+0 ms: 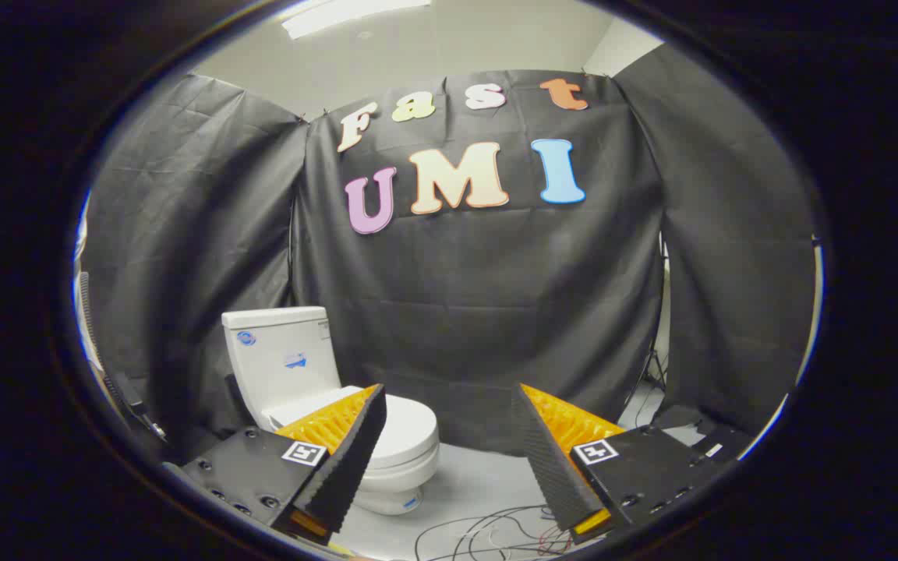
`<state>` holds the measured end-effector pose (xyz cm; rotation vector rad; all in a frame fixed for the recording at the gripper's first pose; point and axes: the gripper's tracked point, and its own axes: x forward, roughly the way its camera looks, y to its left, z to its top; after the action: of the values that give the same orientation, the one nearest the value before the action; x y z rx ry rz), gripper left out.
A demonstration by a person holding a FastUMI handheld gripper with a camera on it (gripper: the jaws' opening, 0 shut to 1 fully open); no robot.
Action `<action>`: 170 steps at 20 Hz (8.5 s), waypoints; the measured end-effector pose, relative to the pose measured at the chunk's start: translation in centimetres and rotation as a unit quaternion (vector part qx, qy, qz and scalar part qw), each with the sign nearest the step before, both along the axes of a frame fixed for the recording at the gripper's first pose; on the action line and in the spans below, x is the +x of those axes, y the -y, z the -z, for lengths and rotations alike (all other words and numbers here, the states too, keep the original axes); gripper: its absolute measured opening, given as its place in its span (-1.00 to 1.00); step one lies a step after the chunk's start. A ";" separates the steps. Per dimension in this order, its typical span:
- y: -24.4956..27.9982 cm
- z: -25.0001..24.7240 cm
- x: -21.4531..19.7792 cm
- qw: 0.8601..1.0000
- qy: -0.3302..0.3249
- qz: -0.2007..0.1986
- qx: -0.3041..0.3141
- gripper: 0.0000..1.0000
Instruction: Open the toilet lid.
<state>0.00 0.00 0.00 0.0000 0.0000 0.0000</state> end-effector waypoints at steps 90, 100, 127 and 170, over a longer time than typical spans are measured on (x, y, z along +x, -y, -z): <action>-19.4 31.2 12.2 0.672 0.153 0.249 0.680 -0.95; -20.3 26.3 12.6 0.762 0.052 0.291 0.576 -0.97; -32.3 6.6 19.9 0.930 -0.134 0.267 0.214 -0.97; -49.1 -6.7 23.5 1.000 0.017 0.004 -0.009 0.99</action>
<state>23.52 49.13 6.69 -0.0171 -0.0340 -0.0074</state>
